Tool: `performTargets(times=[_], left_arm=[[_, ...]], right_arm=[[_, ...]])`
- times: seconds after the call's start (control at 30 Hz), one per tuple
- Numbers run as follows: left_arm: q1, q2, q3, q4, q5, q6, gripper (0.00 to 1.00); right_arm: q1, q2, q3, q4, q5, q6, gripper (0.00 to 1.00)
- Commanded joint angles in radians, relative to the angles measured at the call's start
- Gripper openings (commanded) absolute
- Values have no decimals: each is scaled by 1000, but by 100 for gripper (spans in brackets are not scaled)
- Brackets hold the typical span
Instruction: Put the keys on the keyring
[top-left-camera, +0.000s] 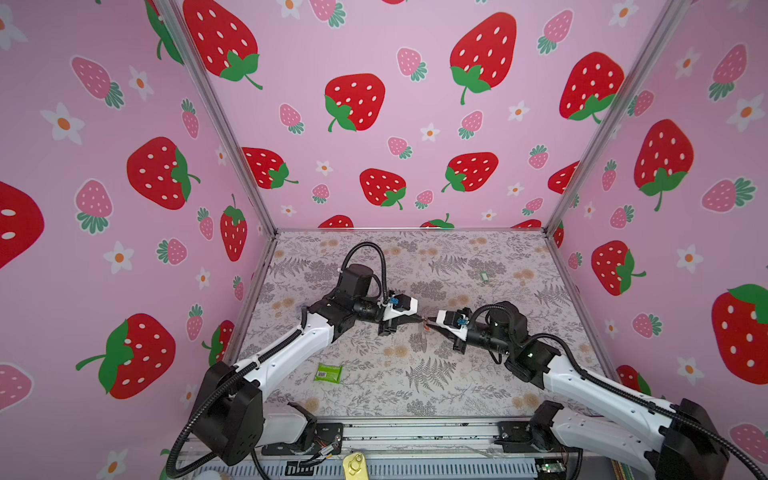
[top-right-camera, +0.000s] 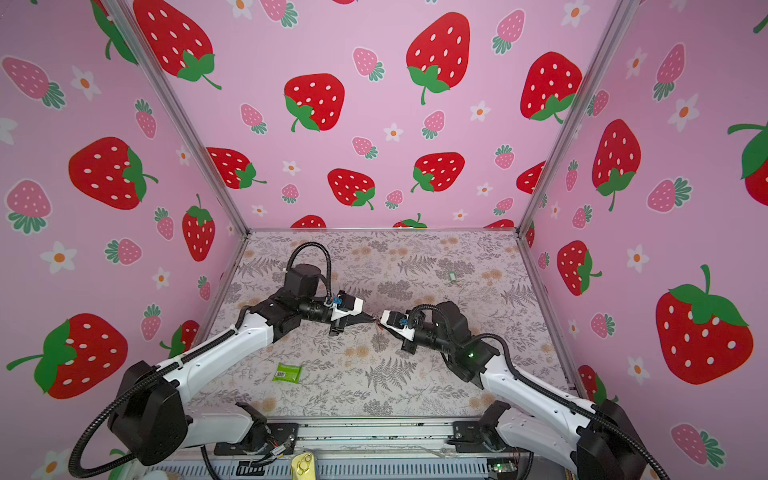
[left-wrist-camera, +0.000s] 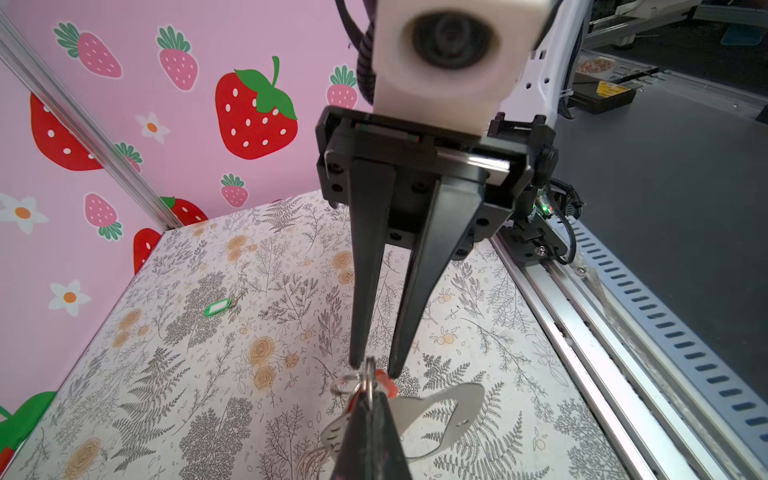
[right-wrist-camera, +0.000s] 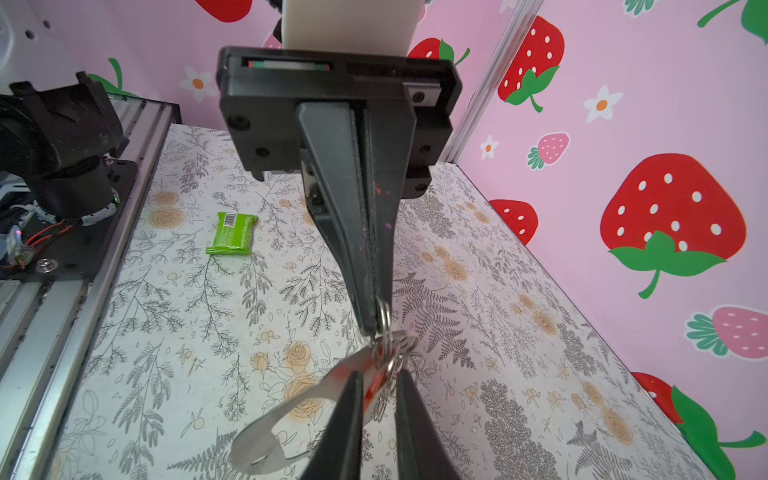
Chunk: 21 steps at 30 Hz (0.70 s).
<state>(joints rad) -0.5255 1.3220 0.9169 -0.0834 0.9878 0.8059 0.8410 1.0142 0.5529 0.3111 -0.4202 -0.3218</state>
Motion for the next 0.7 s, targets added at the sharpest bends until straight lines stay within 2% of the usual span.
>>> performTargets(times=[0.0, 0.13, 0.37, 0.67], left_arm=[[-6, -25, 17, -16, 34, 41, 0], [-11, -35, 10, -22, 16, 56, 0], [-16, -49, -4, -24, -13, 61, 0], [-32, -41, -1, -28, -27, 65, 0]], right_arm=[[-5, 12, 21, 45, -48, 44, 15], [-5, 6, 12, 76, -55, 62, 13], [-10, -23, -9, 84, -52, 82, 16], [-14, -16, -4, 72, -51, 86, 13]])
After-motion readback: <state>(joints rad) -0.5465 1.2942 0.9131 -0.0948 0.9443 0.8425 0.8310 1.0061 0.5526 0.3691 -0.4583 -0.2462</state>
